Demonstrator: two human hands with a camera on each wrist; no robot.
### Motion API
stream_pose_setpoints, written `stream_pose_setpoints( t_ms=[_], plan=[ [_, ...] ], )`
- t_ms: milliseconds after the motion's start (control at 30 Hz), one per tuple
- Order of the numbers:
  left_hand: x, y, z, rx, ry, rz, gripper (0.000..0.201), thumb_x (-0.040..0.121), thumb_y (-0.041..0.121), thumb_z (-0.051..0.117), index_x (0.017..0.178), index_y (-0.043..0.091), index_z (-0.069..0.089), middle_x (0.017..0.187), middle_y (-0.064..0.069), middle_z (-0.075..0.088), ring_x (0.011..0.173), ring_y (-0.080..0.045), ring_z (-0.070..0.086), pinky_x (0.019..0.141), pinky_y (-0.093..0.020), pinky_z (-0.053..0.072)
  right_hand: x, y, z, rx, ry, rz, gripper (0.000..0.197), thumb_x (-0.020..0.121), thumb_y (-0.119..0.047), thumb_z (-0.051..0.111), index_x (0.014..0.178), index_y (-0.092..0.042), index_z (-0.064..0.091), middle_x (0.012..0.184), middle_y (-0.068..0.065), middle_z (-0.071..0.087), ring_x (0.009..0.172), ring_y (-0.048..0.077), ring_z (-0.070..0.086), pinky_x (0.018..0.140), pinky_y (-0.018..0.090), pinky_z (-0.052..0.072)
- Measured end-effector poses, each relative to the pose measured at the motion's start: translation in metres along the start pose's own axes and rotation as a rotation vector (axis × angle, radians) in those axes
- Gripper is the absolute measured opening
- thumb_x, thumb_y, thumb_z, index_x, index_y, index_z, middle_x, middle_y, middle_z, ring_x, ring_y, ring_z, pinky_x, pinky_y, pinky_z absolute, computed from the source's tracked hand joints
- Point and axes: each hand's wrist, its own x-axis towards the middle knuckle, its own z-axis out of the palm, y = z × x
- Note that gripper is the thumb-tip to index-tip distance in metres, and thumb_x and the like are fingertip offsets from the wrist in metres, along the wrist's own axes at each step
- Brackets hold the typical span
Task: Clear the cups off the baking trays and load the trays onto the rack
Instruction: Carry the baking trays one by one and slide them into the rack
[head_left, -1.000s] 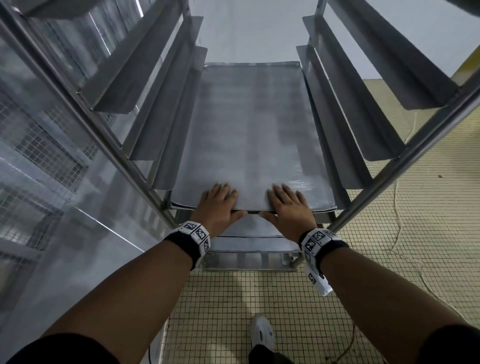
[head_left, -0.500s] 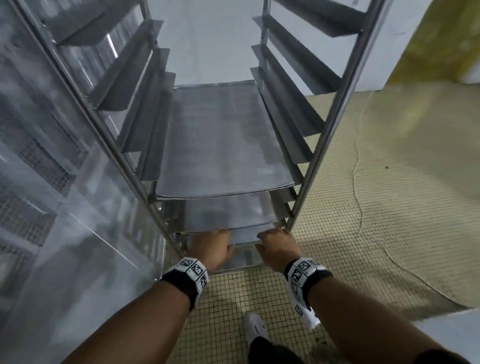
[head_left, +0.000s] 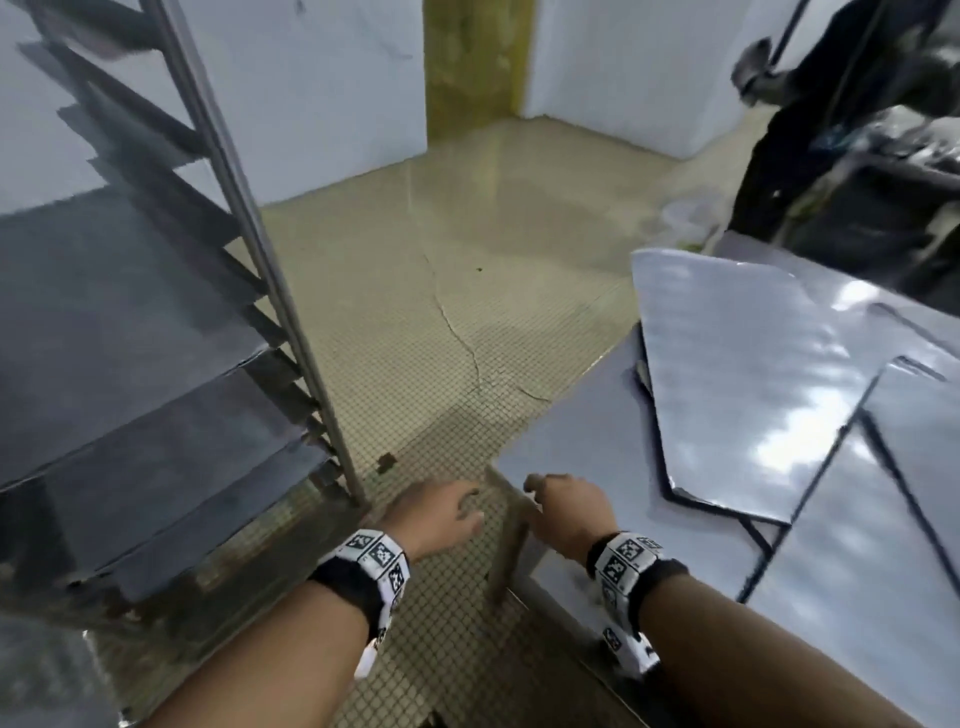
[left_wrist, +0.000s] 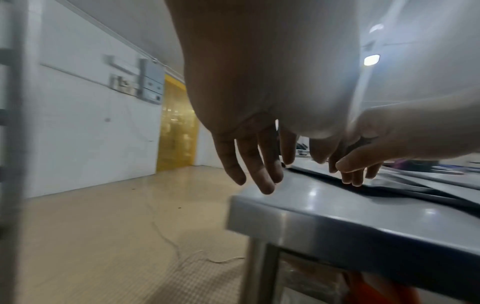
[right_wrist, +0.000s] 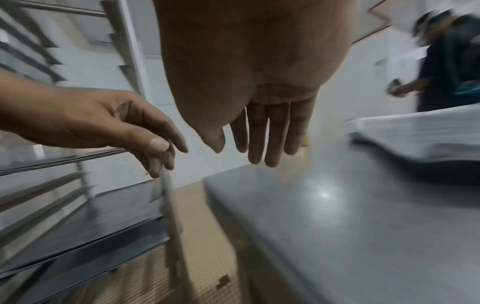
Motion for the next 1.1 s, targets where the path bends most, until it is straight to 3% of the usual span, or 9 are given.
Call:
stream_pose_setpoints(
  t_ms=[67,233,367,500,633,767,967,1100],
  plan=[
    [0.02,0.048,0.01,0.016,0.029,0.098,0.042,0.093,0.054,0.053,0.127,0.029,0.062,0.107,0.007,0.07,0.095,-0.016,0.066,0.084,-0.038,0.057,-0.027,0.051,-0.007,0.029,0.033,0.102,0.038,0.098,-0.049,0.045,0.122,-0.026,0.062,0.118,-0.001,0.07,0.106,0.025,0.065,0.082,0.034,0.052],
    [0.064,0.171,0.055,0.061,-0.017,0.287,0.047,0.094,0.054,0.053,0.133,0.029,0.06,0.117,0.005,0.071,0.106,-0.018,0.065,0.091,-0.034,0.052,-0.108,0.172,-0.013,0.059,0.083,0.321,0.037,0.097,-0.051,0.046,0.12,-0.027,0.062,0.12,-0.003,0.068,0.109,0.024,0.064,0.085,0.035,0.051],
    [0.08,0.263,0.104,0.044,-0.089,0.37,0.046,0.095,0.051,0.055,0.134,0.027,0.061,0.12,0.001,0.07,0.108,-0.019,0.065,0.091,-0.031,0.049,-0.176,0.256,-0.009,0.095,0.103,0.461,0.035,0.097,-0.05,0.046,0.116,-0.026,0.063,0.115,-0.003,0.065,0.107,0.023,0.062,0.082,0.034,0.048],
    [0.095,0.326,0.153,0.035,-0.119,0.392,0.046,0.094,0.051,0.056,0.133,0.027,0.06,0.128,0.003,0.067,0.116,-0.017,0.062,0.095,-0.03,0.048,-0.232,0.33,-0.002,0.124,0.169,0.604,0.035,0.096,-0.05,0.048,0.119,-0.028,0.063,0.119,-0.005,0.061,0.115,0.019,0.056,0.083,0.034,0.048],
    [0.112,0.357,0.182,-0.033,-0.063,0.295,0.058,0.095,0.051,0.055,0.146,0.024,0.047,0.148,0.002,0.045,0.125,-0.025,0.056,0.104,-0.036,0.045,-0.274,0.39,0.001,0.145,0.241,0.729,0.037,0.096,-0.048,0.051,0.126,-0.028,0.061,0.129,-0.004,0.059,0.121,0.019,0.053,0.086,0.036,0.05],
    [0.122,0.369,0.197,-0.092,0.019,0.203,0.062,0.094,0.049,0.059,0.146,0.019,0.045,0.144,-0.006,0.042,0.12,-0.029,0.056,0.102,-0.035,0.046,-0.302,0.43,0.004,0.179,0.257,0.827,0.036,0.098,-0.041,0.05,0.128,-0.025,0.061,0.131,-0.001,0.059,0.122,0.022,0.053,0.088,0.037,0.049],
    [0.118,0.372,0.201,-0.116,0.018,0.181,0.06,0.095,0.046,0.059,0.146,0.018,0.044,0.144,-0.009,0.04,0.122,-0.03,0.055,0.102,-0.035,0.046,-0.31,0.431,0.018,0.211,0.204,0.872,0.028,0.099,-0.038,0.048,0.115,-0.027,0.069,0.11,-0.003,0.065,0.103,0.02,0.062,0.075,0.031,0.044],
    [0.108,0.366,0.196,-0.151,0.008,0.18,0.055,0.092,0.042,0.065,0.141,0.024,0.049,0.135,-0.007,0.039,0.109,-0.029,0.06,0.095,-0.031,0.048,-0.314,0.414,0.025,0.289,0.25,0.922,0.025,0.1,-0.034,0.045,0.113,-0.027,0.066,0.104,-0.003,0.06,0.099,0.019,0.059,0.077,0.034,0.049]
  ],
)
